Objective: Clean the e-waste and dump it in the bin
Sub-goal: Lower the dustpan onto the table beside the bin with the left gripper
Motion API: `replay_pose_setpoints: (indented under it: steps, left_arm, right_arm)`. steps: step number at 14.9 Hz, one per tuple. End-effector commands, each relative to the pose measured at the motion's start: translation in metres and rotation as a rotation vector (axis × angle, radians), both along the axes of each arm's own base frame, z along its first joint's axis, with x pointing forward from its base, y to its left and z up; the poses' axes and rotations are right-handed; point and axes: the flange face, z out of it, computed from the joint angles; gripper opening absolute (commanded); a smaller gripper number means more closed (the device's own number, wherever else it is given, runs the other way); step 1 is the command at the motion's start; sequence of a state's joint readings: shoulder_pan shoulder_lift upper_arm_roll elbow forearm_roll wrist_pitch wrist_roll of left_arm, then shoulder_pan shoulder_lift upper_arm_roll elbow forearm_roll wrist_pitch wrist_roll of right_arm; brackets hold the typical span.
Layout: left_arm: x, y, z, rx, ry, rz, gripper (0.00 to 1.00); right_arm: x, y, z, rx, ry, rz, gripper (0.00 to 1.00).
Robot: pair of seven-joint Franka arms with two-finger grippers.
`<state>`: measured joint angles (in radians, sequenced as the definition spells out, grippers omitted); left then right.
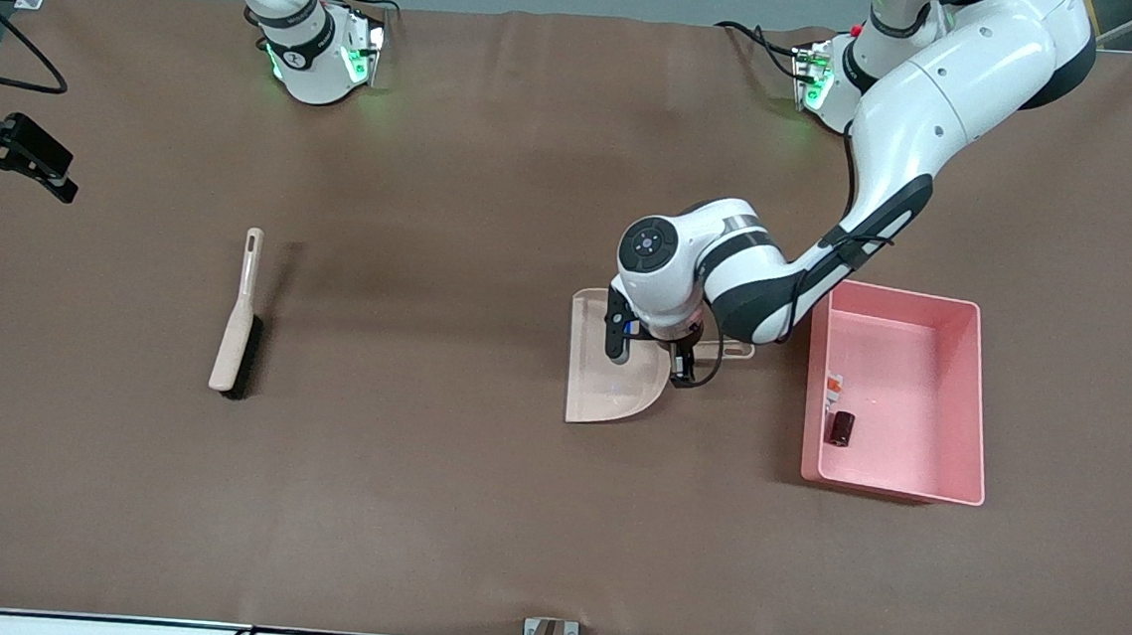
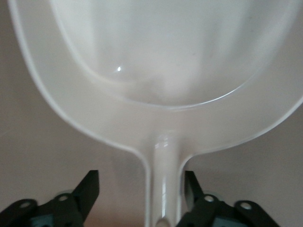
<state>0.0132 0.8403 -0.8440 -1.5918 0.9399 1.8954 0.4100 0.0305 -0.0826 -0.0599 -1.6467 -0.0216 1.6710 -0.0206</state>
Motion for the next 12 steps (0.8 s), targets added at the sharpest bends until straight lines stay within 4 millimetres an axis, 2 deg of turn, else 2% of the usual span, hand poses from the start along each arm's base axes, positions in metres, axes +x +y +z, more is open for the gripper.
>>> replay_pose_setpoints:
  steps: [1, 3, 5, 6, 7, 8, 10, 11, 12]
  left_arm:
    - [0.019, 0.015, 0.056, 0.009, -0.04, 0.089, 1.0]
    - [0.046, 0.032, 0.094, -0.003, -0.096, 0.161, 1.0]
    - [0.078, 0.069, 0.121, -0.07, -0.104, 0.29, 1.0]
    - [0.087, 0.085, 0.129, -0.1, -0.094, 0.359, 1.0]
    - [0.095, 0.108, 0.148, -0.121, -0.114, 0.448, 1.0]
    - [0.098, 0.12, 0.165, -0.142, -0.135, 0.53, 1.0]
    - [0.093, 0.121, 0.193, -0.168, -0.19, 0.638, 1.0]
    - [0.095, 0.127, 0.199, -0.175, -0.212, 0.705, 1.0]
    - [0.092, 0.131, 0.218, -0.183, -0.242, 0.74, 1.0]
  right_arm:
    - [-0.007, 0.005, 0.004, 0.011, -0.009, -0.003, 1.0]
    - [-0.007, 0.007, 0.004, 0.011, -0.005, 0.001, 1.0]
    - [-0.007, 0.007, 0.004, 0.011, -0.005, 0.001, 1.0]
    - [-0.007, 0.007, 0.004, 0.011, -0.007, 0.001, 1.0]
    - [-0.007, 0.007, 0.004, 0.011, -0.008, 0.001, 1.0]
    - [-0.007, 0.007, 0.004, 0.011, -0.009, 0.001, 1.0]
    - [-0.007, 0.007, 0.006, 0.009, -0.013, 0.003, 1.0]
    - [-0.007, 0.007, 0.006, 0.009, -0.013, 0.003, 1.0]
    - [-0.007, 0.007, 0.006, 0.009, -0.013, 0.003, 1.0]
